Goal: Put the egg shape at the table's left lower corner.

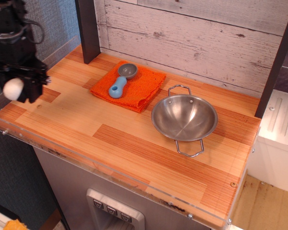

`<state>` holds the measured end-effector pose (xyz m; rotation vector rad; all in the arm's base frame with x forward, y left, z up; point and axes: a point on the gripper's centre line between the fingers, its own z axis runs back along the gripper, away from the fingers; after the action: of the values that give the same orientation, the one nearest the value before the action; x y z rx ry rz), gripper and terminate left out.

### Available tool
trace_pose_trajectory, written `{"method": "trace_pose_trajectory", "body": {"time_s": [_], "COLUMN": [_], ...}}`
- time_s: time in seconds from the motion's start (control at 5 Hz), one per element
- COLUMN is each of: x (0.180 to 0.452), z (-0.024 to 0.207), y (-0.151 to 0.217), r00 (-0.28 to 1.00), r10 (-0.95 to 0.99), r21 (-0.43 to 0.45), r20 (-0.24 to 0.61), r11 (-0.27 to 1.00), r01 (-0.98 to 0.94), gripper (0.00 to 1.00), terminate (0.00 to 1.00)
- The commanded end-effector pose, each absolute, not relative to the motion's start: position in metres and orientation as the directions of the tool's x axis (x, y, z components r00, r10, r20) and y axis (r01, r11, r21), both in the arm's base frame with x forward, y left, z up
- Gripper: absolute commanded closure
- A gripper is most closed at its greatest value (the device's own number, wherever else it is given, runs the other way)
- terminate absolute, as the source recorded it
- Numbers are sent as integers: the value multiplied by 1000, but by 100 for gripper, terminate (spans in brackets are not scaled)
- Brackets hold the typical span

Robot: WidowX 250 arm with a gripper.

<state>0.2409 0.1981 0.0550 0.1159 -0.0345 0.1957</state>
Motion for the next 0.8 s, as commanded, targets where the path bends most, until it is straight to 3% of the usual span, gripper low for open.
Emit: {"method": "trace_pose_trajectory", "body": {"time_s": [0.0,0.2,0.4,0.6], "x": [248,250,252,253], "z": [70,65,63,63], "y": [205,206,205,205], "r00": [975,976,977,977], "r10": [158,159,173,178], "r21": [122,84,63,60], "r20": [159,147,128,120], "r11": [976,981,981,981], "r01": [-178,-172,-182,-186], "gripper": [100,100,0,0], "terminate": [0,0,0,0]}}
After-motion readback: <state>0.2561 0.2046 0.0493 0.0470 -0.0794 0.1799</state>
